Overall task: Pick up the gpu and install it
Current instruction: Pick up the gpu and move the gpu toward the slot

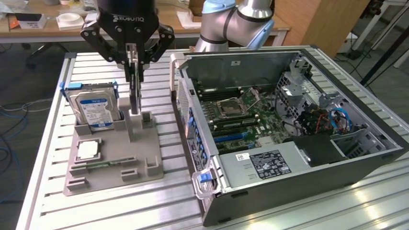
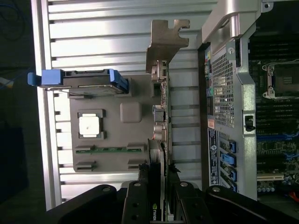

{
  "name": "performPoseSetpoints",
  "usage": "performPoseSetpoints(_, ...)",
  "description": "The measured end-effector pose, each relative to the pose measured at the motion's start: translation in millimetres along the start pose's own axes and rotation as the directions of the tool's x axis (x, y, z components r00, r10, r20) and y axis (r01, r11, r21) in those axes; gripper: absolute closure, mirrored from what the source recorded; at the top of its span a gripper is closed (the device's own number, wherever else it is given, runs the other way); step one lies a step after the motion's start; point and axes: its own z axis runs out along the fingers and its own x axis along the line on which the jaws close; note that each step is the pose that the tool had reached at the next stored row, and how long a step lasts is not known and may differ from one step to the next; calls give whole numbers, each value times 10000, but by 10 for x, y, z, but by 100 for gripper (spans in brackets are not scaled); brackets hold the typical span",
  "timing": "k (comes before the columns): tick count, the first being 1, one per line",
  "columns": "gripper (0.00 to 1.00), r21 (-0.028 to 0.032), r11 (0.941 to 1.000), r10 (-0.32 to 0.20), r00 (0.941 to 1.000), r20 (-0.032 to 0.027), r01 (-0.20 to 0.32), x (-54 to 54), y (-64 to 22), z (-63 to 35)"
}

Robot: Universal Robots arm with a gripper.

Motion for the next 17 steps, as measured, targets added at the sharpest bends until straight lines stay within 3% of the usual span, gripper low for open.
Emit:
performPoseSetpoints(11,74,-1,10000,-3,10000,1,3,-23,2,0)
performPoseSetpoints(17,74,-1,10000,0,10000,0,0,-213,16,-7)
